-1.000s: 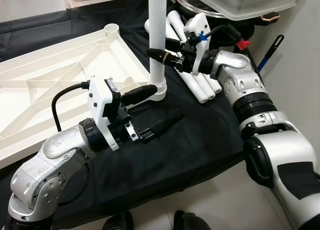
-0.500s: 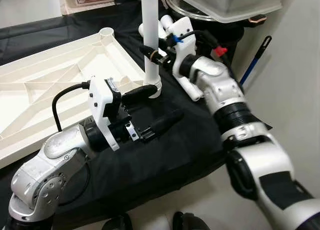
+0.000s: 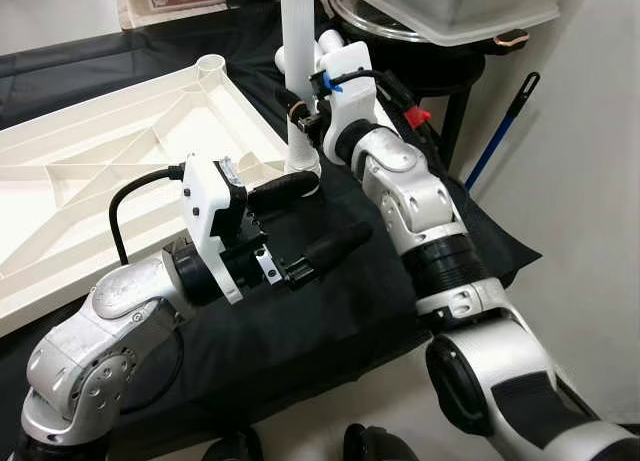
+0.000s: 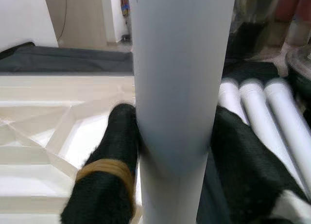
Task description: Building children table
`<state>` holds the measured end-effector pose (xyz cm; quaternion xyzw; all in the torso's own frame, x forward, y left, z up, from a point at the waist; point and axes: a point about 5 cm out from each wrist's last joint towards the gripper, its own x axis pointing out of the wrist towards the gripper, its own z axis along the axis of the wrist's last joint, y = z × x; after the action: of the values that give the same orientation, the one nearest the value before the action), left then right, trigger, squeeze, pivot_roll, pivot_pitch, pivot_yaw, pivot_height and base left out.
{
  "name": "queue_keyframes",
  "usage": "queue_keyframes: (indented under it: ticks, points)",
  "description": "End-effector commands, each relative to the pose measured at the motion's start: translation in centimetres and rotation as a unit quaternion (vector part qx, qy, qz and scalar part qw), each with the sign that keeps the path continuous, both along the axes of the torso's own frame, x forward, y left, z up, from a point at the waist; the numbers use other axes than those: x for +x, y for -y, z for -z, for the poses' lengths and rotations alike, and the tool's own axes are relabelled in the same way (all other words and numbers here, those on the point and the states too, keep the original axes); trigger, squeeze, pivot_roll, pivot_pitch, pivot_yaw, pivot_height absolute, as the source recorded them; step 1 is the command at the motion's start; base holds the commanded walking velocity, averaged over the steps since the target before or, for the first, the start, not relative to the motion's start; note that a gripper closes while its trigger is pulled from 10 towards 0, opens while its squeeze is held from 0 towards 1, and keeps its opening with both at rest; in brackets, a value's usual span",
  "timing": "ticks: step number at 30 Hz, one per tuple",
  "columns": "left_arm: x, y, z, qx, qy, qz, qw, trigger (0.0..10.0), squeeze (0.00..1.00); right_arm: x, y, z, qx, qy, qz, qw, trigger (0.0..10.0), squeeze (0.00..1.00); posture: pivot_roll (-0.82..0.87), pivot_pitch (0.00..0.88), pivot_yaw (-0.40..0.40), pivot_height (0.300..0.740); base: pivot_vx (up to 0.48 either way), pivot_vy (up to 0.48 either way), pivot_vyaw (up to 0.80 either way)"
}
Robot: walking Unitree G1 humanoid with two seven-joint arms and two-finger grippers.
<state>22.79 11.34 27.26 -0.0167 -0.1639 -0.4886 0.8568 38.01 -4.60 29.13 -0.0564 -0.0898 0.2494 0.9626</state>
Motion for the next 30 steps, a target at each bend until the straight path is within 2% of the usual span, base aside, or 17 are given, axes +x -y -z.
queue_keyframes:
  ticks: [1,3,6,7,8,11,12,13,15,16,17,18,19,22,26,30]
  points:
    - [-0.3,0.1,0.1,-0.003,0.002,0.008,1.0,10.0,0.0,0.1,1.0,1.8,-0.002,-0.047,0.006,0.999,10.0,1.0,0.01,0.245,-0.065,0.74,0.0,0.0,0.0]
    - [-0.3,0.2,0.1,-0.004,0.002,0.01,1.0,10.0,0.0,-0.1,2.1,0.9,0.012,-0.047,-0.011,0.999,10.0,1.0,0.01,0.246,-0.062,0.74,0.0,0.0,0.0]
    - [-0.3,0.2,0.1,-0.004,0.001,0.011,1.0,10.0,0.0,-0.2,2.6,0.3,0.02,-0.041,-0.034,0.998,10.0,1.0,0.01,0.247,-0.059,0.74,0.0,0.0,0.0]
    - [-0.3,0.2,0.1,-0.003,0.001,0.012,1.0,10.0,0.0,-0.3,4.0,-0.7,0.025,-0.029,-0.075,0.996,10.0,1.0,0.01,0.25,-0.055,0.74,0.0,0.0,0.0]
    - [-0.3,0.2,0.1,-0.003,0.001,0.012,1.0,10.0,0.0,-0.3,4.0,-0.7,0.025,-0.029,-0.075,0.996,10.0,1.0,0.01,0.25,-0.055,0.74,0.0,0.0,0.0]
    - [-0.4,0.3,0.1,-0.001,0.0,0.015,1.0,10.0,0.0,-0.2,6.6,-2.2,0.003,0.011,-0.142,0.99,10.0,1.0,0.01,0.252,-0.047,0.74,0.0,0.0,0.0]
    - [-0.4,0.3,0.1,-0.001,0.0,0.015,1.0,10.0,0.0,-0.2,6.6,-2.2,0.003,0.011,-0.142,0.99,10.0,1.0,0.01,0.252,-0.047,0.74,0.0,0.0,0.0]
    - [-0.4,0.3,0.1,-0.001,0.0,0.016,1.0,10.0,0.0,-0.7,7.1,-2.7,0.0,0.019,-0.201,0.979,10.0,1.0,0.01,0.253,-0.045,0.74,0.0,0.0,0.0]
    - [-0.4,0.3,0.1,-0.001,-0.001,0.016,1.0,10.0,0.0,-0.8,7.2,-2.8,0.001,0.02,-0.214,0.977,10.0,1.0,0.01,0.253,-0.045,0.74,0.0,0.0,0.0]
    - [-0.4,0.3,0.1,0.001,0.0,0.017,1.0,10.0,0.0,-0.9,7.3,-2.6,0.002,0.011,-0.245,0.969,10.0,1.0,0.01,0.253,-0.042,0.74,0.0,0.0,0.0]
    - [-0.4,0.3,0.0,0.001,0.0,0.018,1.0,10.0,0.0,-0.7,7.5,-2.4,0.004,0.001,-0.268,0.964,10.0,0.37,0.02,0.252,-0.041,0.74,0.0,0.0,0.0]
    - [-0.4,0.3,0.0,0.001,0.0,0.018,1.0,10.0,0.0,-0.7,7.5,-2.4,0.004,0.001,-0.268,0.964,10.0,0.37,0.02,0.252,-0.041,0.74,0.0,0.0,0.0]
    - [-0.4,0.4,-0.1,0.001,0.001,0.018,1.0,10.0,0.0,-0.5,7.6,-2.1,0.0,-0.009,-0.302,0.953,10.0,0.0,0.03,0.253,-0.04,0.74,0.0,0.0,0.0]
    - [-0.4,0.3,-0.2,0.001,0.002,0.018,1.0,10.0,0.0,-0.4,7.4,-2.0,-0.009,-0.011,-0.327,0.945,10.0,0.0,0.03,0.255,-0.038,0.74,0.0,0.0,0.0]
    - [-0.5,0.2,-0.2,0.004,0.002,0.017,1.0,10.0,0.0,0.1,7.2,-2.6,-0.024,-0.004,-0.331,0.943,10.0,0.0,0.04,0.255,-0.036,0.74,0.0,0.0,0.0]
    - [-0.6,0.1,-0.2,0.006,0.0,0.017,1.0,10.0,0.0,0.9,6.6,-3.3,-0.052,0.019,-0.3,0.952,10.0,0.0,0.04,0.252,-0.034,0.74,0.0,0.0,0.0]
